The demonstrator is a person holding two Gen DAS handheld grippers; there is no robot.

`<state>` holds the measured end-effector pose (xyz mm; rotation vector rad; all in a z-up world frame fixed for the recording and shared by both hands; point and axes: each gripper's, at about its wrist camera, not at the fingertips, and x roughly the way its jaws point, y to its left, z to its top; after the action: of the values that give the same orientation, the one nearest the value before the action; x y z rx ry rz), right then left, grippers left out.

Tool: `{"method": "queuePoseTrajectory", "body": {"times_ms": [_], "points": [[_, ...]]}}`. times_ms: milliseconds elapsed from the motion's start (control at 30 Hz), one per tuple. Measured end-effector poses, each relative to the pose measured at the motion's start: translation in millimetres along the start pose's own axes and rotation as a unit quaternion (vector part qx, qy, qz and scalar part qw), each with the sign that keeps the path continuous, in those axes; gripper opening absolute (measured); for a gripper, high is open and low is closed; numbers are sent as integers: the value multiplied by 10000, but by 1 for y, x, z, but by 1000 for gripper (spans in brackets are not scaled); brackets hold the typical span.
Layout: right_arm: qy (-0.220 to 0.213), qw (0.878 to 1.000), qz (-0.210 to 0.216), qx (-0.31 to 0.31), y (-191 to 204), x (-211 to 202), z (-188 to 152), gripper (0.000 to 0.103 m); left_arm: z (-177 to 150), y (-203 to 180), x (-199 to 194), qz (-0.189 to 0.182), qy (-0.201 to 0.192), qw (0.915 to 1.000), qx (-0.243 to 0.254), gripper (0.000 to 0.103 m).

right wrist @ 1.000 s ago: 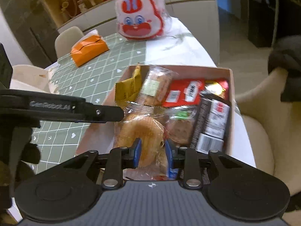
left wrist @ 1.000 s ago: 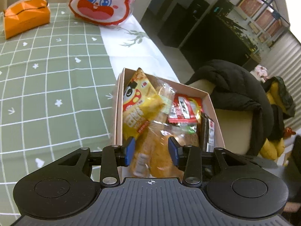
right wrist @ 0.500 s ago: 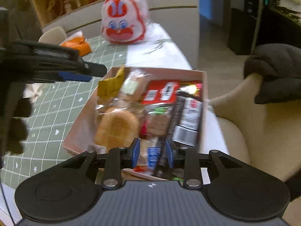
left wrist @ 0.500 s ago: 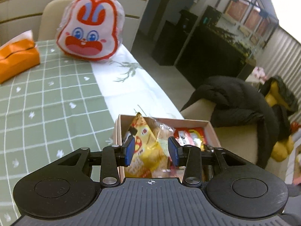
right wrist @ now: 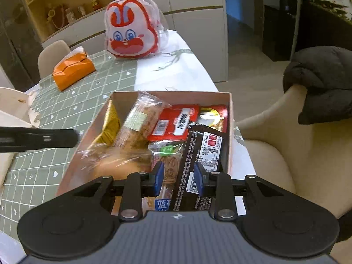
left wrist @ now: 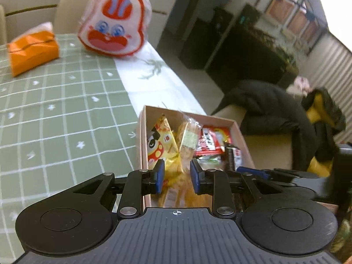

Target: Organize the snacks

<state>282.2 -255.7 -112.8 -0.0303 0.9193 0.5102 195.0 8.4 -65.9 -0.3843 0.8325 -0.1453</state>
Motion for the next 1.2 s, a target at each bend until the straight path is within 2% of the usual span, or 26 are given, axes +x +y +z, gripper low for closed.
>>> {"method": "queuePoseTrajectory", "body": {"times_ms": [100, 133, 167, 233, 367, 433, 533, 633, 700, 733, 900, 1200], "points": [[12, 10000, -2, -29, 8, -20, -4, 31, -13, -7, -32, -129, -172, 9997, -85, 29], [-64, 10000, 20, -56, 13, -35, -8, 38, -19, -10, -44, -185, -227, 9996, -59, 29], [-171, 9998, -18, -93, 19, -50, -13, 51, -23, -12, -54, -233, -263, 9994, -34, 29], [-413, 9988, -205, -161, 30, -82, -23, 67, -35, -20, -74, -408, -322, 9986, 117, 29], [-713, 9963, -466, -138, 55, -141, -51, 79, -63, -44, -110, -384, -336, 9962, 704, 19], [-822, 9950, -573, 62, 64, -162, -64, 80, -76, -54, -124, -503, -294, 9939, 941, 18], [-526, 9970, -483, 311, 76, -180, -77, 80, -91, -66, -144, -369, -269, 9936, 1037, 17], [-430, 9973, -354, 478, 86, -195, -89, 80, -106, -75, -161, 313, -486, 9917, 1151, 17], [-456, 9969, -463, 449, 95, -200, -95, 80, -114, -79, -167, 913, -517, 9874, 1185, 17], [-466, 9966, -532, 421, 99, -202, -98, 80, -115, -80, -167, 1064, -472, 9860, 1197, 17], [-466, 9965, -576, 377, 106, -212, -108, 80, -122, -79, -170, 784, -155, 9913, 1043, 17], [-309, 9976, -583, 195, 120, -208, -113, 80, -129, -74, -179, 830, -172, 9917, 968, 17]]}}
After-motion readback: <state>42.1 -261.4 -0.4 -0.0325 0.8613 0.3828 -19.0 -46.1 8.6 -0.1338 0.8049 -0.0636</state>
